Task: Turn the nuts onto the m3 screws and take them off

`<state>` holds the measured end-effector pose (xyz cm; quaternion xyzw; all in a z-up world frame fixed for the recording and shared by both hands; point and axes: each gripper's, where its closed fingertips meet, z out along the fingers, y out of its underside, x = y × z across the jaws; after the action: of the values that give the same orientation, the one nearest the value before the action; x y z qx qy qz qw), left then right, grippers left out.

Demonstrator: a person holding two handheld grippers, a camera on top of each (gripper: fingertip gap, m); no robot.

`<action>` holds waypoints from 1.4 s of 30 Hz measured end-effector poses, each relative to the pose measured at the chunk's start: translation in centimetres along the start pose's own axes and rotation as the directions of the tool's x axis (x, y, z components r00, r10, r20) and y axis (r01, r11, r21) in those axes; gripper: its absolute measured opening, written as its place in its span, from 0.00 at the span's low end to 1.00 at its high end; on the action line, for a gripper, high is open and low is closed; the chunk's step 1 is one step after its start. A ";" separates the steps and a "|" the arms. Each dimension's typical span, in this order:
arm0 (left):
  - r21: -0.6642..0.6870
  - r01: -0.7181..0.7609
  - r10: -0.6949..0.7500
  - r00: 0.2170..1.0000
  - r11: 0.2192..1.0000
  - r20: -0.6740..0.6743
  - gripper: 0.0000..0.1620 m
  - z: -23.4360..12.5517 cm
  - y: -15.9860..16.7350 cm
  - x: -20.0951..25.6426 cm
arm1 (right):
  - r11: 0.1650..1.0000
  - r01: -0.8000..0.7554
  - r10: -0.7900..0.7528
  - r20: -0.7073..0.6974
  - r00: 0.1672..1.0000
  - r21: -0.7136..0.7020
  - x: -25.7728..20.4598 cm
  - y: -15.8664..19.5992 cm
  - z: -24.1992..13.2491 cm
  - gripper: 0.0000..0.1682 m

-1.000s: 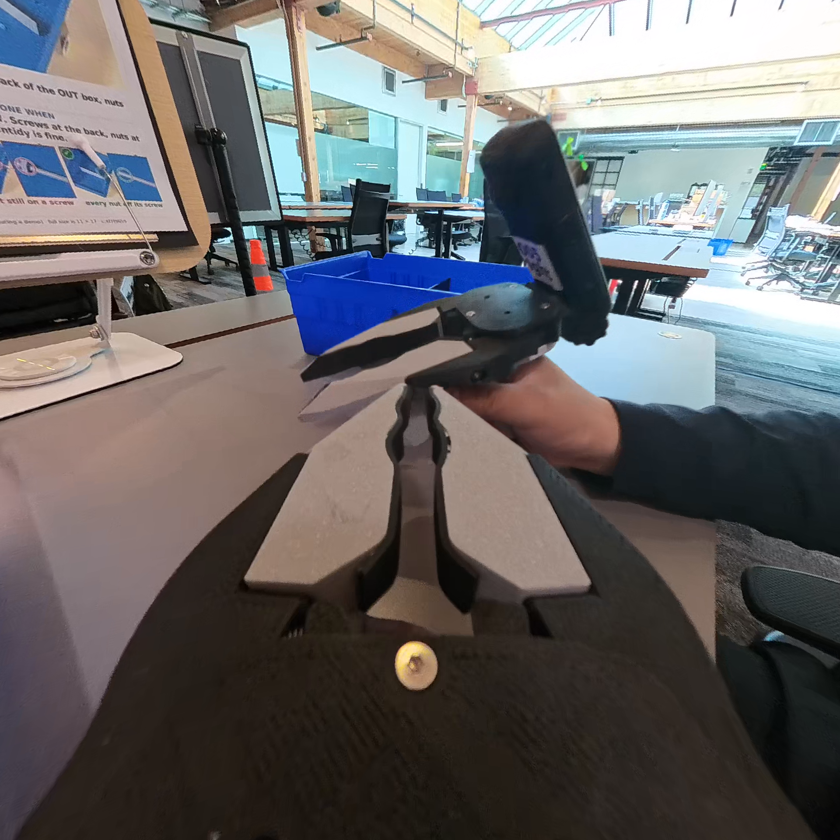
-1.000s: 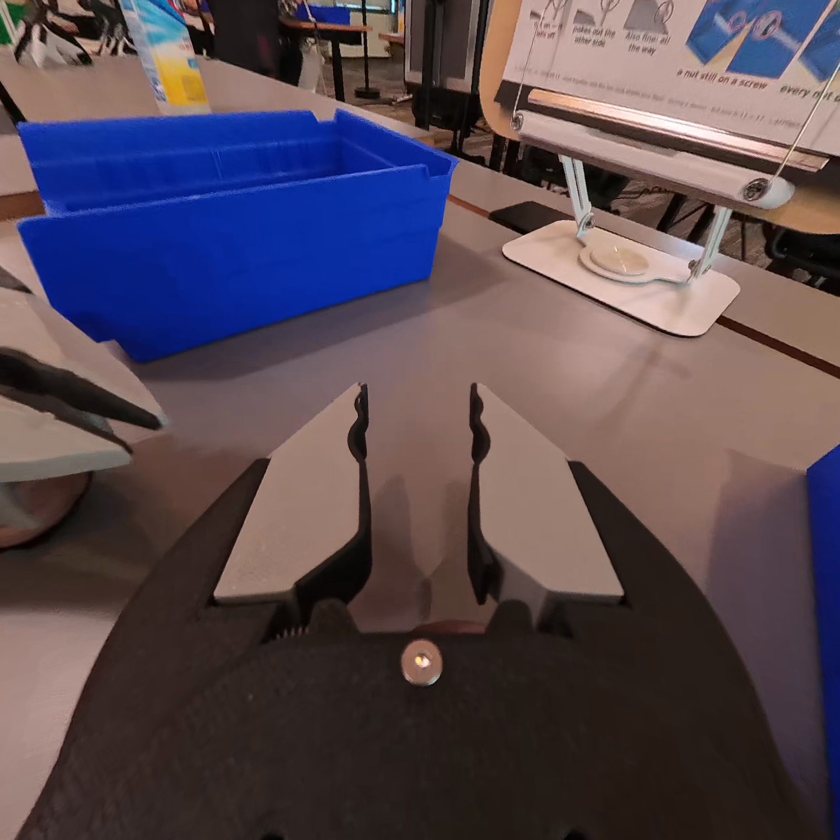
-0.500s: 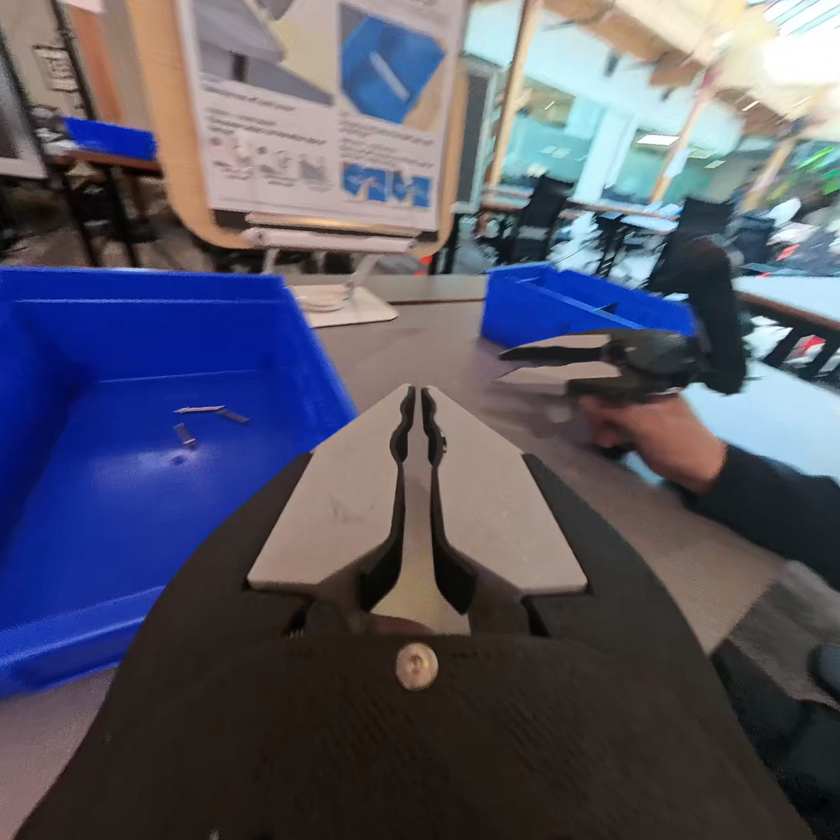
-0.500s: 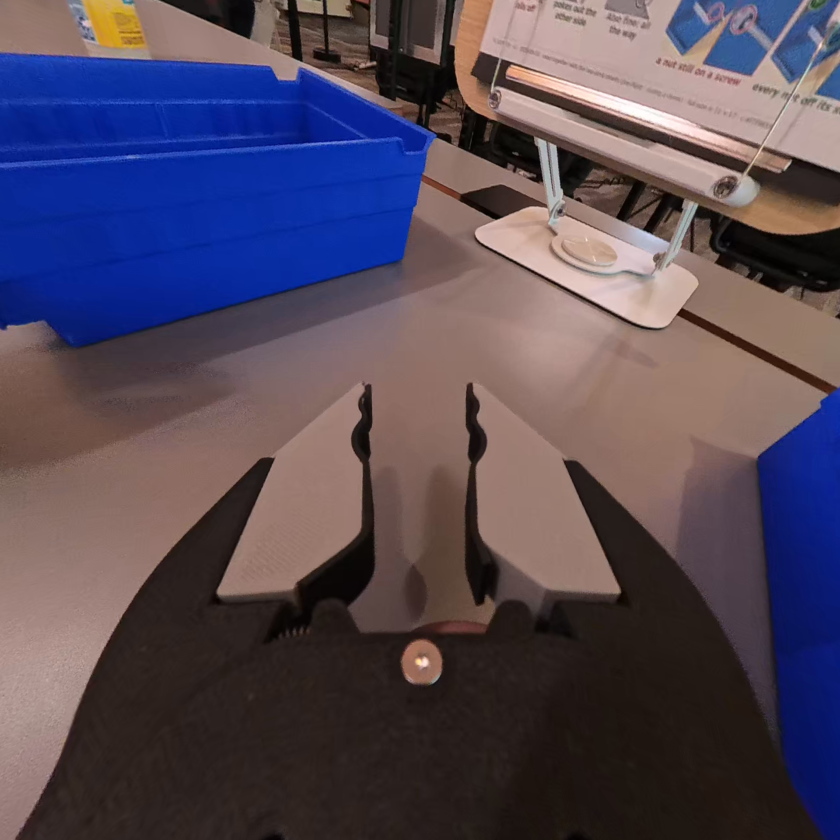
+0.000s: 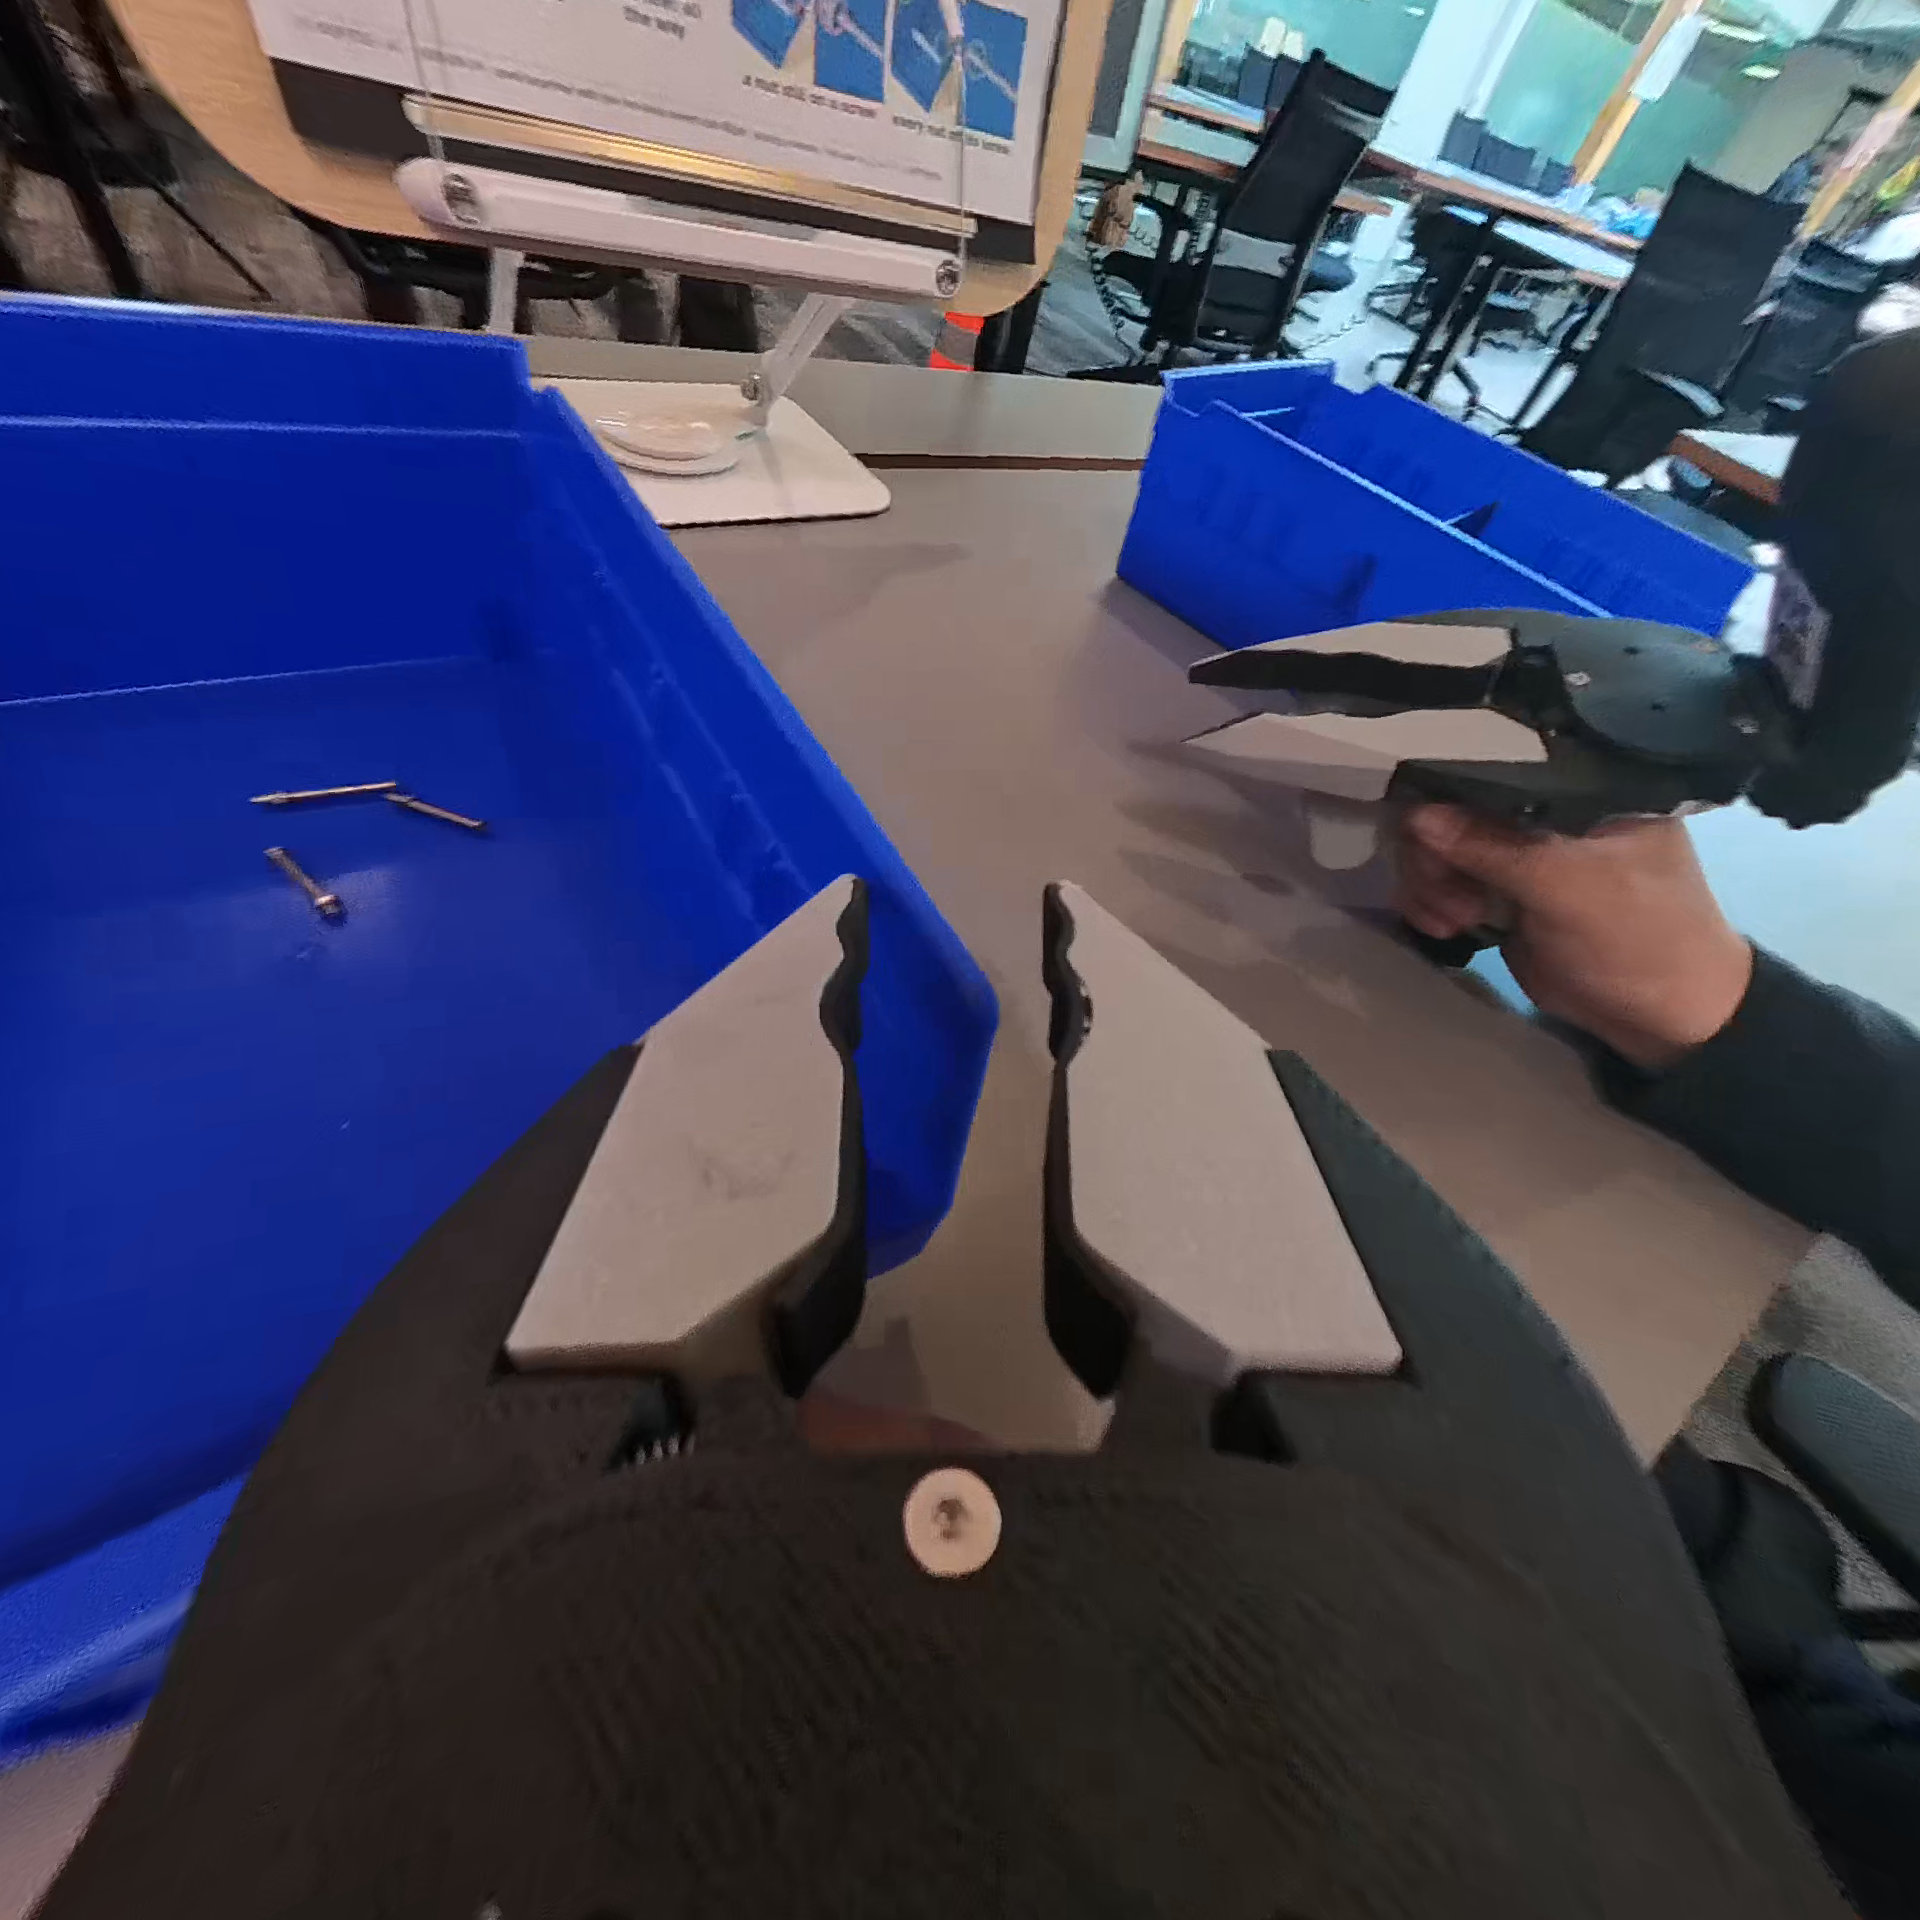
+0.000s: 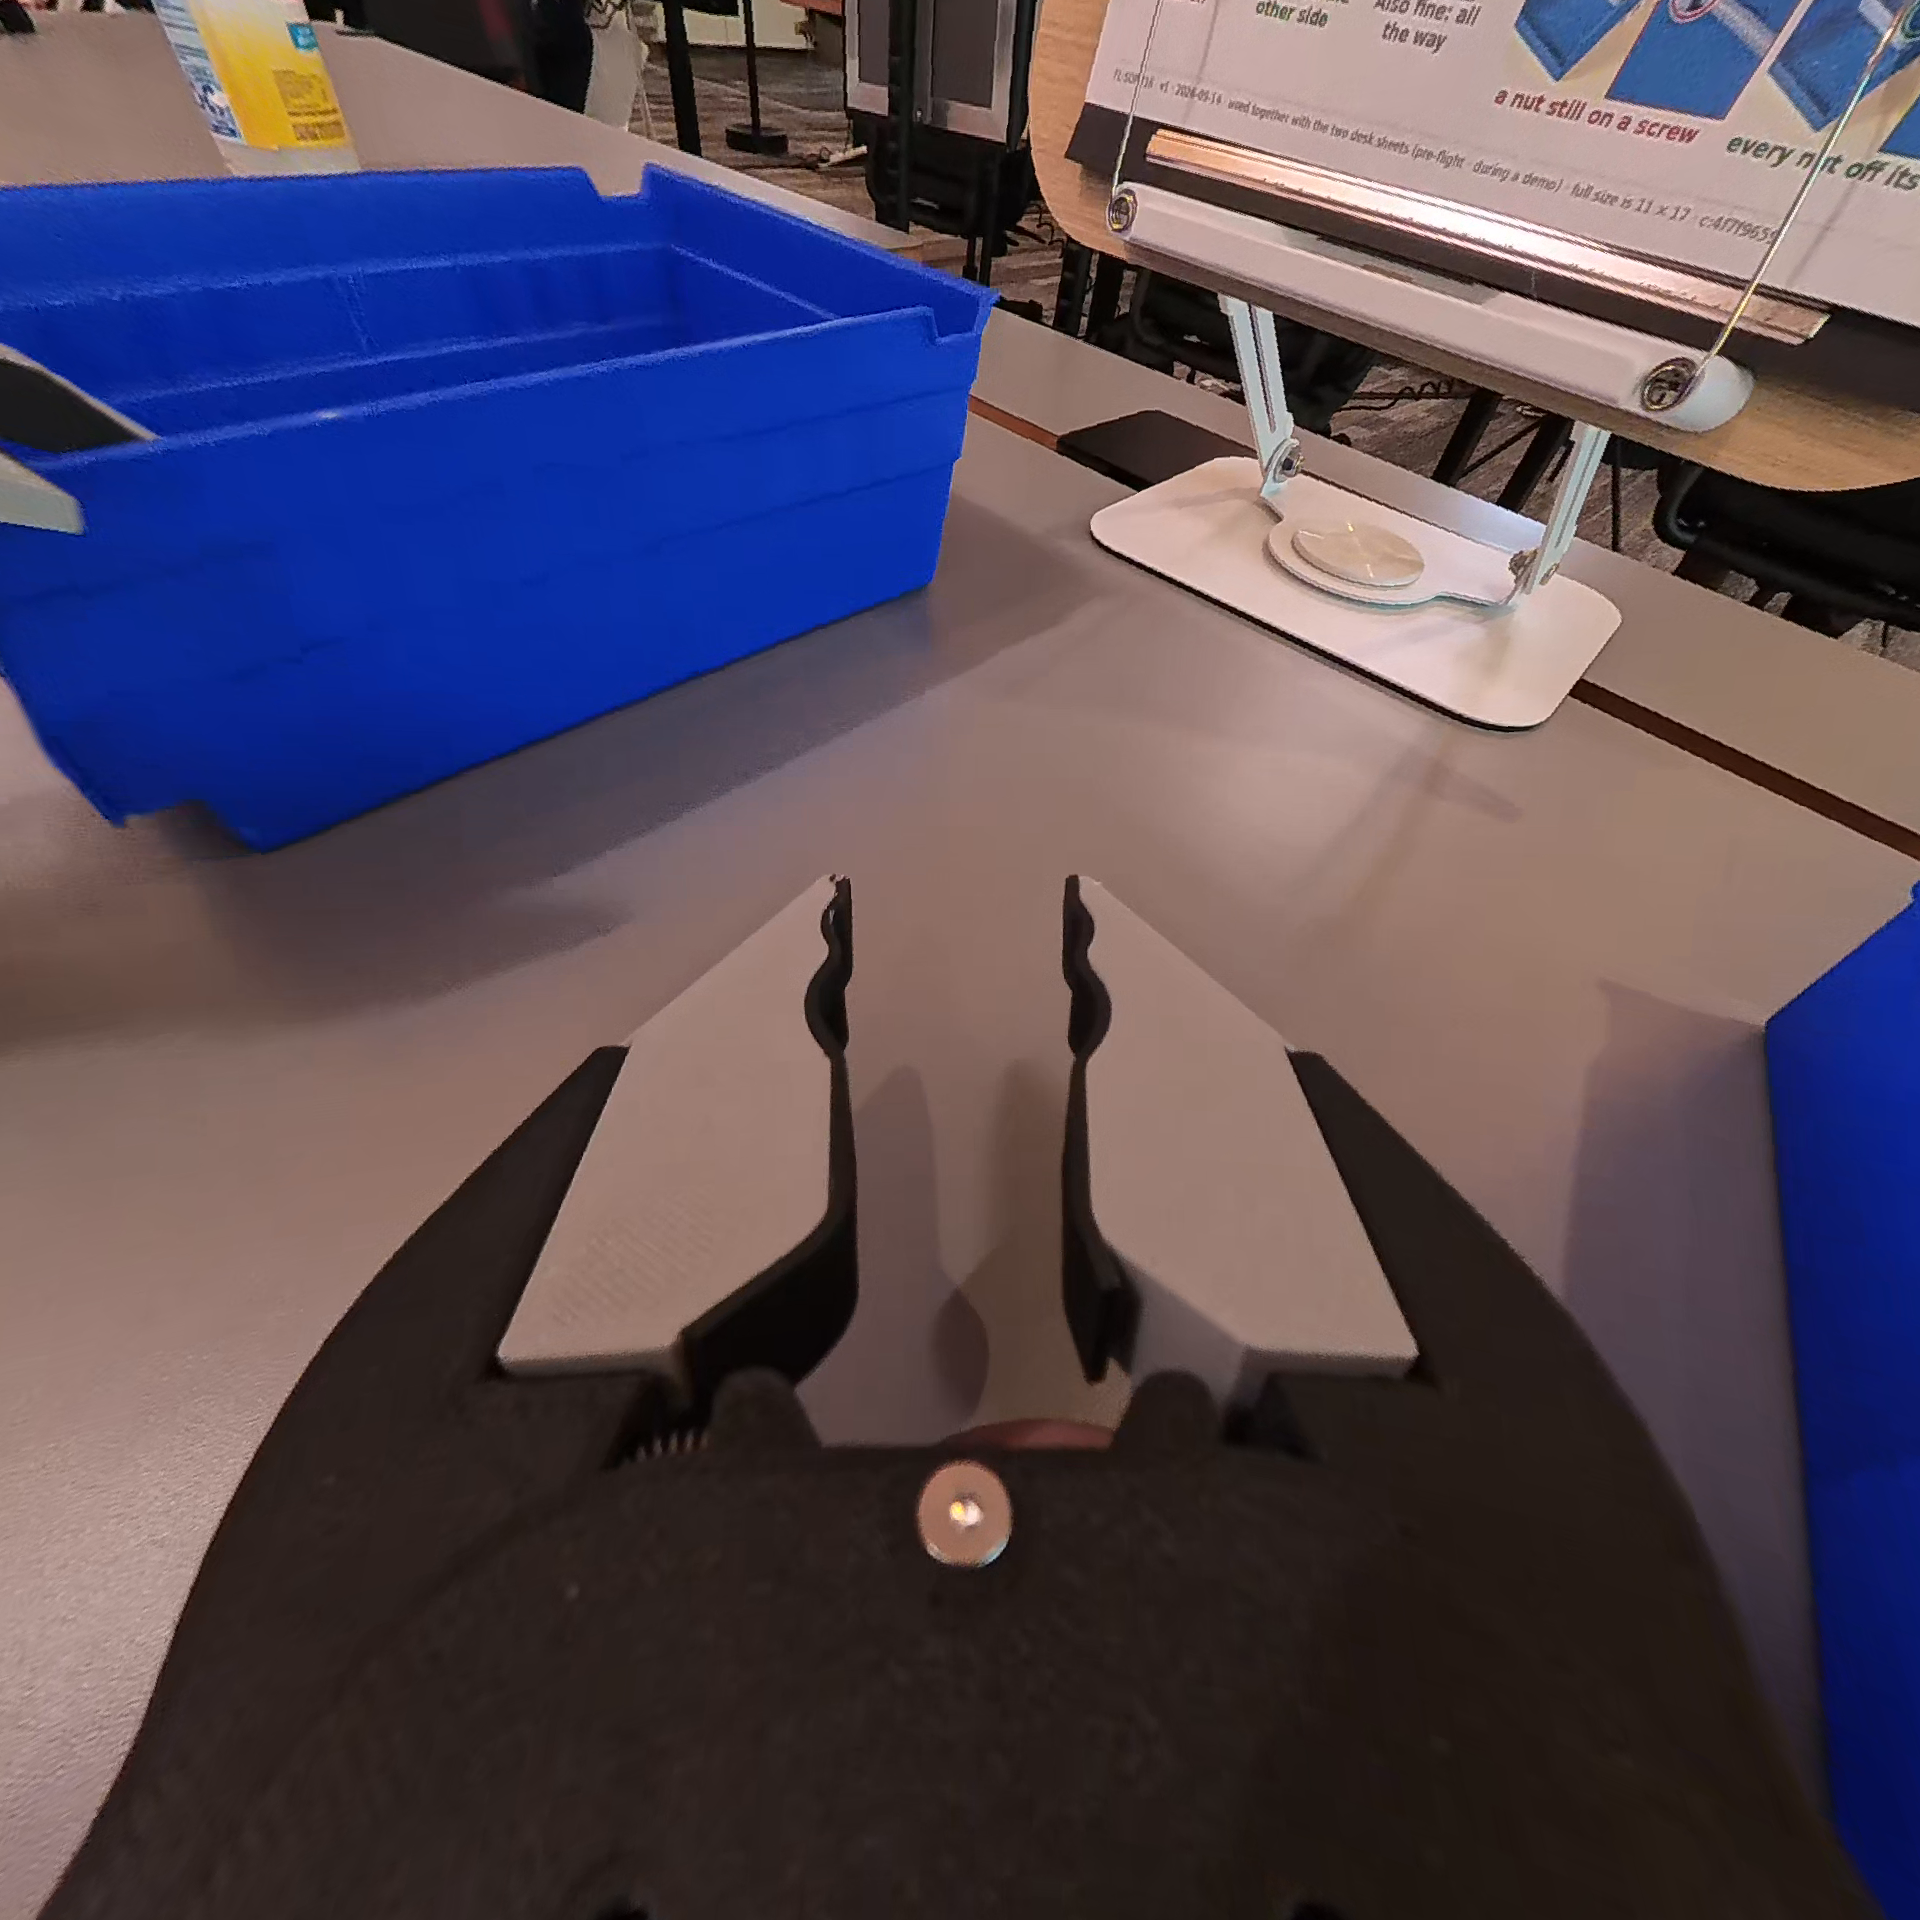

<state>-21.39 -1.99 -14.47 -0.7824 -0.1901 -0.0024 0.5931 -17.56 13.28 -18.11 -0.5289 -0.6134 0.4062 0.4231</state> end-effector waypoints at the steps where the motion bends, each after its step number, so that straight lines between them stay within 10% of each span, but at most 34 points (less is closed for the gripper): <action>1: -0.017 0.003 -0.004 1.000 1.000 -0.023 0.18 0.7 -0.1 0.3 | 1.000 -0.002 0.002 0.000 1.000 -0.001 0.0 0.0 0.0 0.23; 12: -0.040 -0.106 0.111 0.984 0.994 0.141 0.16 0.5 -8.3 -7.1 | 0.999 -0.018 0.017 0.013 1.000 0.034 0.1 -0.4 -0.4 0.20; 23: -0.585 0.113 0.125 0.928 0.803 0.352 0.23 6.3 2.2 -18.5 | 0.998 0.050 -0.050 0.030 0.998 0.024 -0.9 -0.4 -0.1 0.20; 29: -0.559 0.169 0.070 0.922 0.812 0.381 0.22 6.7 3.5 -19.0 | 0.998 0.061 -0.062 0.038 0.997 0.021 -1.1 -0.4 0.1 0.20; 33: -0.549 0.118 0.117 0.920 0.828 0.375 0.01 6.8 3.6 -18.7 | 0.998 0.052 -0.054 0.046 0.997 0.041 -1.3 -0.7 -0.2 0.19; 42: -0.609 0.036 0.199 0.929 0.792 0.313 0.01 6.4 4.0 -17.2 | 0.998 0.017 -0.019 0.036 0.999 0.067 -0.6 -1.0 -0.9 0.19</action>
<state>-37.59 -2.03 -23.98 -0.9247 -0.2503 0.1067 0.2663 -16.99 12.60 -16.96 -0.5014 -0.6121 0.4321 0.4327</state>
